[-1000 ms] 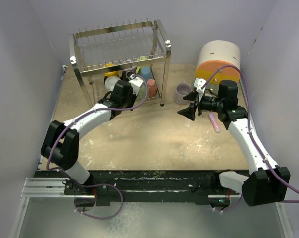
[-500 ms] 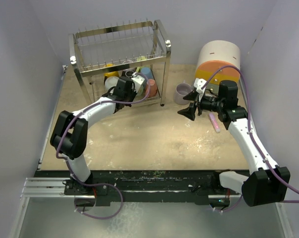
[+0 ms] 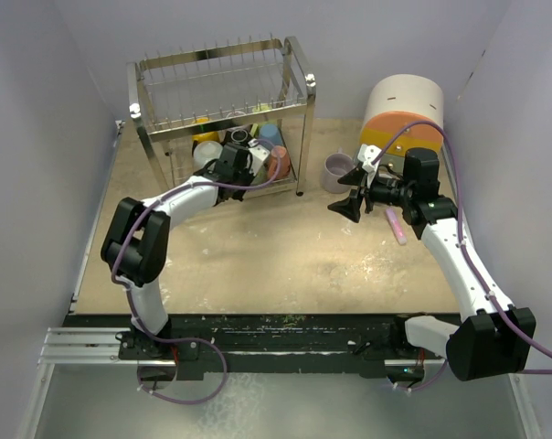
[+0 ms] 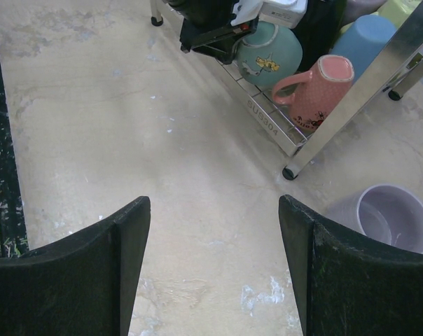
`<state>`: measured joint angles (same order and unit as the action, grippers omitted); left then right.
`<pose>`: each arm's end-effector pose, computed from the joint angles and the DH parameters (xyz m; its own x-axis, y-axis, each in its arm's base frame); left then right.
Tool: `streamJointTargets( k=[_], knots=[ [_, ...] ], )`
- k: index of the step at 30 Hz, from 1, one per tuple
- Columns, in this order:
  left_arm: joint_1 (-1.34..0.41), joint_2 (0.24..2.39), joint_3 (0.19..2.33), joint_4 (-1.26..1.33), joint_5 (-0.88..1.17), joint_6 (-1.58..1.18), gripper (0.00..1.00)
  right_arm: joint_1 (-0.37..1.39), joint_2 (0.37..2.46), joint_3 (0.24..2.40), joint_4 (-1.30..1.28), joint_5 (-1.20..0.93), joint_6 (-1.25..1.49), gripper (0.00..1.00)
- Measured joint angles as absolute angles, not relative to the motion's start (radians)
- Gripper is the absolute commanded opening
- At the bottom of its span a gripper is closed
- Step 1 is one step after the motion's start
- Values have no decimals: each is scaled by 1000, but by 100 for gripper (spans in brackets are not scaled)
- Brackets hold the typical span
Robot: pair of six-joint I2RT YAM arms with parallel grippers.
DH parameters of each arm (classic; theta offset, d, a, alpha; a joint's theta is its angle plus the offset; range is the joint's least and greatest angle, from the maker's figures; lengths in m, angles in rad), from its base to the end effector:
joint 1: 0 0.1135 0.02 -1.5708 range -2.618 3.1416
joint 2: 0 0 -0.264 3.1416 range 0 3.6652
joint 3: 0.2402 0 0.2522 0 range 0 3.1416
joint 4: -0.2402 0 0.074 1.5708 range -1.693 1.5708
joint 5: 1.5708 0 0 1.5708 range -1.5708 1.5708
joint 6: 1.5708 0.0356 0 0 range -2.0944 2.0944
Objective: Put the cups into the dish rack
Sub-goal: Turn the cup upside down in the dish rack.
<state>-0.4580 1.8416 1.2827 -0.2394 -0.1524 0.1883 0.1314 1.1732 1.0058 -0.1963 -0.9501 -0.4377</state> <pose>0.3668 -0.1748 0.2107 -0.5670 0.4858 -0.6652 0.4562 0.8576 0.2374 0.2518 0.0625 0.3416 0.0323 -0.2444 -0.9691 -0.9011 0.4123 -0.1340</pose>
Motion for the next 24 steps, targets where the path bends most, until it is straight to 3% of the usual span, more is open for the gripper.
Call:
streamJointTargets(
  k=[18, 24],
  knots=[
    [-457, 1858, 1340, -294, -147, 168, 45, 131, 1173, 1006, -196, -950, -438, 76],
    [-458, 1777, 1298, -318, -142, 118, 49, 131, 1173, 1006, -196, -950, -439, 76]
  ],
)
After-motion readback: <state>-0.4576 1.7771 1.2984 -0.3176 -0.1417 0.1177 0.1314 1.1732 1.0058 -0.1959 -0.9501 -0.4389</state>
